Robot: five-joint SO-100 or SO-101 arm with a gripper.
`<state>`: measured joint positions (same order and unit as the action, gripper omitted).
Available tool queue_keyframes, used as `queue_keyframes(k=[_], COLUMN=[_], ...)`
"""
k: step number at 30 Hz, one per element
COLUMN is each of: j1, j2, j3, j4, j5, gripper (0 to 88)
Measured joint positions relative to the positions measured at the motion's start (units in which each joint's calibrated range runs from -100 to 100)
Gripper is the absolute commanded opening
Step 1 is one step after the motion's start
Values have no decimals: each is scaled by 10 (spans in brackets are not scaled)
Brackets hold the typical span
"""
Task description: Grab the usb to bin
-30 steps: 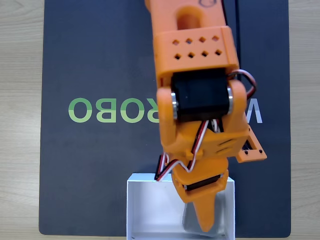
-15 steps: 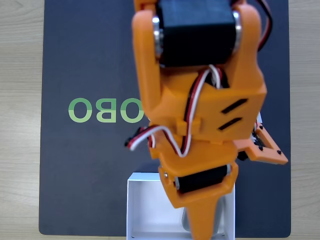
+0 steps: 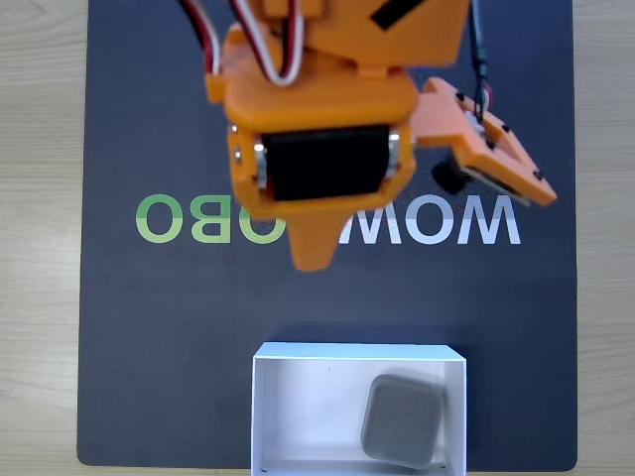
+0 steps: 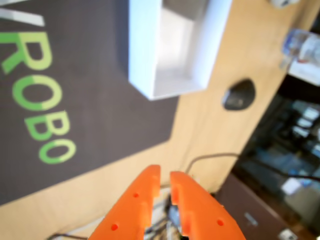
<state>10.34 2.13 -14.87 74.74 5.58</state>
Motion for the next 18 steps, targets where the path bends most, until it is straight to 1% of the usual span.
queue_keyframes(k=[5,13,18], j1=[-5,-6,-6], j2=[-176,-454,-636], j3=[225,625,859], j4=[-33,-180,-196], j5=[0,0,1], gripper=[26,29,29])
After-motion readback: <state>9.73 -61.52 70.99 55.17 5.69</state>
